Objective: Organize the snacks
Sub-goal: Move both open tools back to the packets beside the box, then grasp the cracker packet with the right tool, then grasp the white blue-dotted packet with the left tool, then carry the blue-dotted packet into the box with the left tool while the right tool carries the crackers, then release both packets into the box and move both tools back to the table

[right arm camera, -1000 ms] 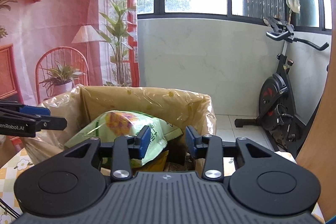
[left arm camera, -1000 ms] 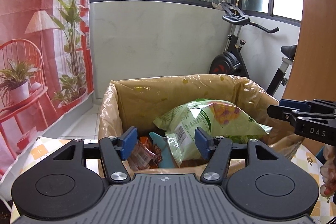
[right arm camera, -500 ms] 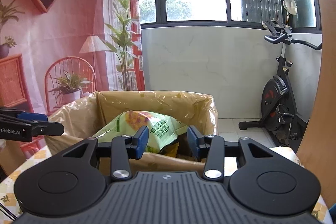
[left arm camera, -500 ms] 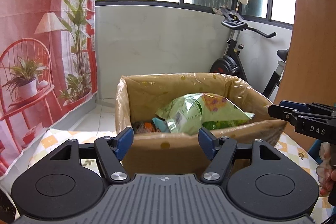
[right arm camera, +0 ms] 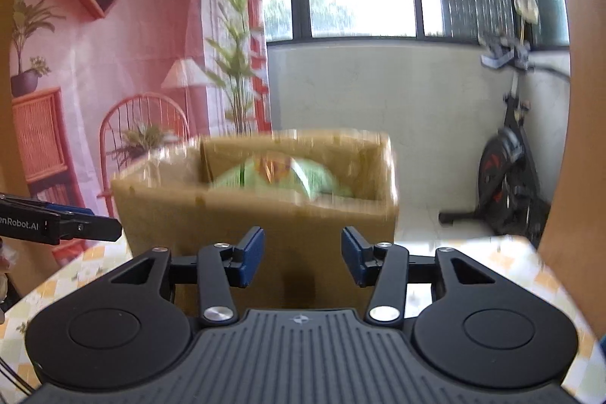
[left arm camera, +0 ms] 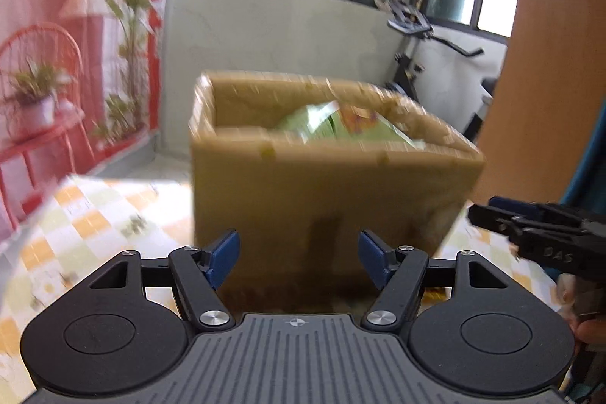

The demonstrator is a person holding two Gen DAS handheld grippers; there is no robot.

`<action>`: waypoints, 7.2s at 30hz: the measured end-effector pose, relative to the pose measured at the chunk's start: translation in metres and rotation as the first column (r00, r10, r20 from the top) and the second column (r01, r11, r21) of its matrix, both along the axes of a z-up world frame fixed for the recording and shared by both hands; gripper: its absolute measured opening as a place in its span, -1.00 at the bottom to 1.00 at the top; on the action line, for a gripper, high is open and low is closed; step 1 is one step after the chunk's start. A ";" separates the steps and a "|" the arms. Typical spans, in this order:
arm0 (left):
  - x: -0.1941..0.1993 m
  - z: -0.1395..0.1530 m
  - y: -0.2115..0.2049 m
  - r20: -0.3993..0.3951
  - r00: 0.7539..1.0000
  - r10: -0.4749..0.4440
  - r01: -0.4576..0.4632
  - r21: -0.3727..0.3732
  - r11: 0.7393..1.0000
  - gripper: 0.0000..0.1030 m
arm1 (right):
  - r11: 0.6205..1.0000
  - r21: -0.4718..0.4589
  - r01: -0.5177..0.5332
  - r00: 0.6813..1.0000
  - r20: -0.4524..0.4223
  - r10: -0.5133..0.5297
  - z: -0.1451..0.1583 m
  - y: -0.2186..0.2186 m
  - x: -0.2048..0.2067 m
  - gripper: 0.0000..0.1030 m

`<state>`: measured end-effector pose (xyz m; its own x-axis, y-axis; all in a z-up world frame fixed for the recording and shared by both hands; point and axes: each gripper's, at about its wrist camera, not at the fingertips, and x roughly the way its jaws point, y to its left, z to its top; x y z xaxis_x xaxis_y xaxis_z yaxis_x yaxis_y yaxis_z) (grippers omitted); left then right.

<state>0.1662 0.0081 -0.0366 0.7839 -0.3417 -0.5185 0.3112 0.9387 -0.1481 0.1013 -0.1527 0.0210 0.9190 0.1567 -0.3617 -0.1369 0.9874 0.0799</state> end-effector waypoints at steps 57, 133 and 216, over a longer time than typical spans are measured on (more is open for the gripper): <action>-0.034 -0.089 0.044 -0.196 0.977 0.082 -0.086 -0.010 0.996 0.39 | 0.995 -0.048 0.085 0.878 -0.469 -0.097 -0.141 0.061 0.005 0.56; -0.030 -0.096 -0.028 -0.127 0.992 0.017 -0.025 -0.062 0.998 0.02 | 0.989 -0.063 0.134 0.943 -0.298 -0.147 -0.148 -0.026 -0.031 -0.03; 0.004 -0.017 0.007 0.039 0.996 0.086 -0.085 -0.013 0.996 0.40 | 0.989 0.051 0.142 0.989 0.039 -0.145 -0.062 -0.053 -0.004 0.21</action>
<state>0.1699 0.0152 -0.0539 0.8301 -0.2783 -0.4832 0.2356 0.9605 -0.1484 0.0975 -0.2054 -0.0407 0.9475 0.0382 -0.3175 0.0017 0.9922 0.1243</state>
